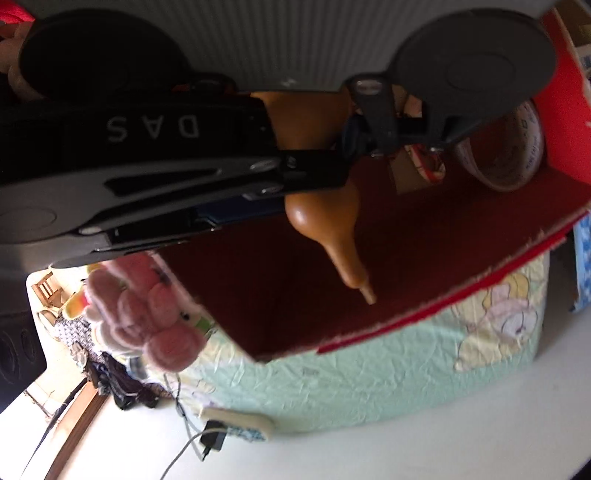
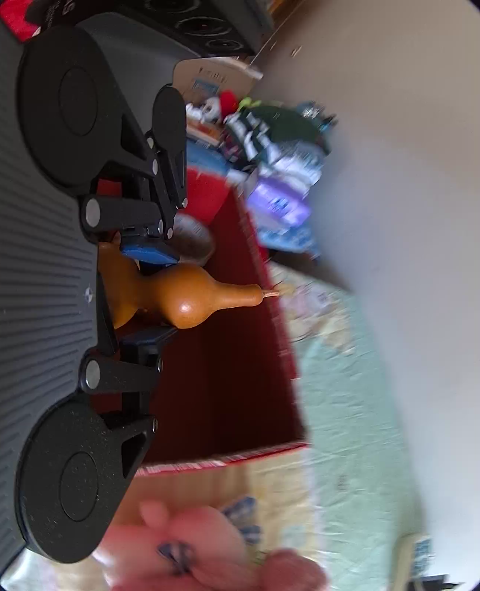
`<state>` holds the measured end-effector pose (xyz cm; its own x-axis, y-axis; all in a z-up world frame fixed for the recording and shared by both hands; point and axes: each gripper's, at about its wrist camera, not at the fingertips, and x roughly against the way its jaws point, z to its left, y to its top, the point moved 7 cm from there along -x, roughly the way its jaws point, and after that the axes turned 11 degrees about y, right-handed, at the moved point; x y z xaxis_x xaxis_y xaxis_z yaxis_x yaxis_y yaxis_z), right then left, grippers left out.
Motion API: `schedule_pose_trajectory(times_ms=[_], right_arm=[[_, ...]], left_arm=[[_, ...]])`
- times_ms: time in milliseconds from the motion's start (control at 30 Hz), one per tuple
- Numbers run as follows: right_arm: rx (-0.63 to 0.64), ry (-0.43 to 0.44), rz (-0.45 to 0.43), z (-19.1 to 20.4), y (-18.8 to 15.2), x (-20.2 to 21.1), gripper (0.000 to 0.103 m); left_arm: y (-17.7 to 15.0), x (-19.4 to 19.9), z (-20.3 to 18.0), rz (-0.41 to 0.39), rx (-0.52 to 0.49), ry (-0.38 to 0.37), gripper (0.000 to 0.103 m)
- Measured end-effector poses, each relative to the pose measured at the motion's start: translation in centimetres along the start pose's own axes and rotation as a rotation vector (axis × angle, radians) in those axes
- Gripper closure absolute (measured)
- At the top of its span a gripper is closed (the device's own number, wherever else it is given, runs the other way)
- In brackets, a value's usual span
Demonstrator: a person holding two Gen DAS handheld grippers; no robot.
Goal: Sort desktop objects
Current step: 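Carry the gourd with the right gripper into the red box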
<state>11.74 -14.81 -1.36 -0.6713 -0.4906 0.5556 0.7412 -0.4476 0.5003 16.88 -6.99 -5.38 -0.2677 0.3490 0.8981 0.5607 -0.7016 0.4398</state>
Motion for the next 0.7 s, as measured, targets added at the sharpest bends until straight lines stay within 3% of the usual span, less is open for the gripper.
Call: schedule_pose_trajectory(times_ms=[400, 700], right_arm=[[-0.076, -0.124, 0.174, -2.6, -0.6, -4.8, 0.063], [-0.11, -0.128, 0.196, -3.5, -0.9, -5.4, 0.063]], left_arm=[[-0.8, -4.3, 0.6, 0.176, -0.028, 0.023, 0.051], [-1.1, -4.6, 1.1, 0.201, 0.04, 0.043, 0.046]])
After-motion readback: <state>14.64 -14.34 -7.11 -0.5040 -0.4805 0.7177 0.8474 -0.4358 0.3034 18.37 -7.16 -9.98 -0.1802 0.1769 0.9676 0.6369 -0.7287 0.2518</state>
